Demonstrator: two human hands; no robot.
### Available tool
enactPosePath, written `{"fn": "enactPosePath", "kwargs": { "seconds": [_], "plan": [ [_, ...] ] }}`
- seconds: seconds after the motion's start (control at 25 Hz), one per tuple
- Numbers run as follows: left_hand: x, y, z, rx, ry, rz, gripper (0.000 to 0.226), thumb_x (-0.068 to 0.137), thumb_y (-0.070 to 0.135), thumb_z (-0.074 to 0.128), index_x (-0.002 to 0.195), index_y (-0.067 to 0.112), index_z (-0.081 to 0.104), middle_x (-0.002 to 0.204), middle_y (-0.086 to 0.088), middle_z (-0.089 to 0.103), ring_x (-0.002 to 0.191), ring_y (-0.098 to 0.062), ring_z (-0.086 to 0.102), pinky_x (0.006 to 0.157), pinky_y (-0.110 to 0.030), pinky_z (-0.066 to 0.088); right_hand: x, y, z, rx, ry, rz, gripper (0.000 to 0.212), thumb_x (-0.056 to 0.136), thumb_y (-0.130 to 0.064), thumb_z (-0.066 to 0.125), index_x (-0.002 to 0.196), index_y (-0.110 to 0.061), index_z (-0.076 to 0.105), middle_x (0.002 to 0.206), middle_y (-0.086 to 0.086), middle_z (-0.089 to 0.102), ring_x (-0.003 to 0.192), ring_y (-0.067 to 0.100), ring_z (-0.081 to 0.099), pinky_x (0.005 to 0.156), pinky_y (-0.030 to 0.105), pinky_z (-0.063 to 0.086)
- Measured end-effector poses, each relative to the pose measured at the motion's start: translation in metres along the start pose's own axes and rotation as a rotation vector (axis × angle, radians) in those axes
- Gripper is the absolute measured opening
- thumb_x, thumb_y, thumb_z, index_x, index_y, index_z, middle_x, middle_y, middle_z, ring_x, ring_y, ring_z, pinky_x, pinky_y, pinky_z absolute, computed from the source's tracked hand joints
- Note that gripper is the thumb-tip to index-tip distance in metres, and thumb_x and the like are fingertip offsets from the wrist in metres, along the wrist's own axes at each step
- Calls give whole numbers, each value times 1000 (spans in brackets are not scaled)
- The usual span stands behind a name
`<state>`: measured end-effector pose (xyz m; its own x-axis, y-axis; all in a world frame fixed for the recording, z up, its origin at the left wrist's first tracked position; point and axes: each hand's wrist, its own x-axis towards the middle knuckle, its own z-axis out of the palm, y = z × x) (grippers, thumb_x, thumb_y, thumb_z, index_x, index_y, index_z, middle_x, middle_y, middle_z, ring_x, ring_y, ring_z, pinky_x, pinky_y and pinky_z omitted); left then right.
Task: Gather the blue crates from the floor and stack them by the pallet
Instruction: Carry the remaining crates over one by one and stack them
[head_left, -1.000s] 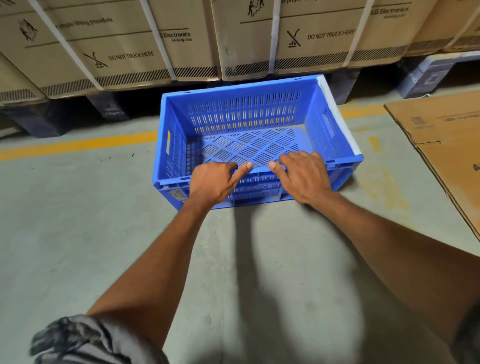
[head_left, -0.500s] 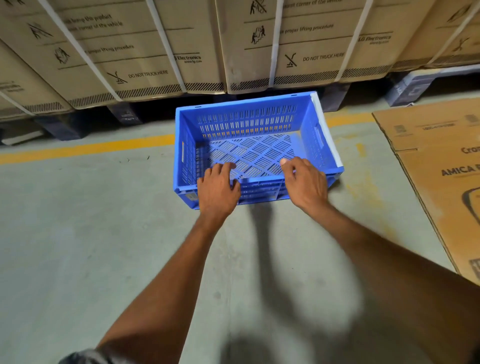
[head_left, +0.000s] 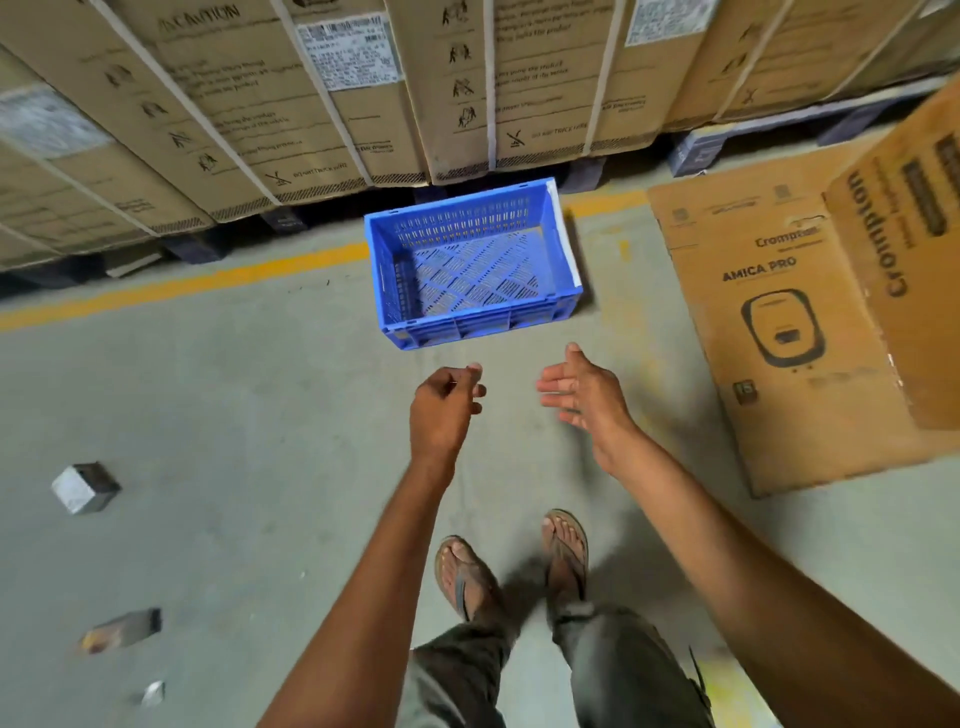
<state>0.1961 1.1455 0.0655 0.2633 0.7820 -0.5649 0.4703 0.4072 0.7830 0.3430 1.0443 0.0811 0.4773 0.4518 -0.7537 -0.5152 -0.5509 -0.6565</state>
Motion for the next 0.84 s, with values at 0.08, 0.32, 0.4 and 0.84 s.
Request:
{"fn": "enactPosePath", "kwargs": {
  "seconds": [0.08,0.32,0.4,0.84],
  "plan": [
    [-67,32,-5,26,-33,7,24,90,42,64,81,21,69,74,7,73,63,-11,65,66,-28,44,-72,-12,-16,21,8,-19,51,104,-51,38,101,-11,69,94,6,74,77,17,68,73,31,45],
    [-238,74,-22,207,-232,229,40,87,60,61,83,21,69,79,10,73,73,-13,71,84,-45,58,-248,6,-74,-329,182,-391,38,97,-49,52,82,-19,69,77,-4,75,73,15,70,78,38,59],
    [-290,66,-30,380,-263,359,37,88,65,56,88,29,66,84,15,72,77,-9,69,81,-39,58,-307,32,-94,-579,330,-484,39,95,-55,50,82,-21,64,74,-6,71,73,18,67,74,39,56],
    [-539,-71,8,1097,-597,1316,20,96,38,53,111,30,64,94,11,72,85,-16,68,77,-35,48,-564,320,-184,-878,1028,-337,29,91,-31,59,67,-16,56,61,5,59,64,34,61,60,40,43]
  ]
}}
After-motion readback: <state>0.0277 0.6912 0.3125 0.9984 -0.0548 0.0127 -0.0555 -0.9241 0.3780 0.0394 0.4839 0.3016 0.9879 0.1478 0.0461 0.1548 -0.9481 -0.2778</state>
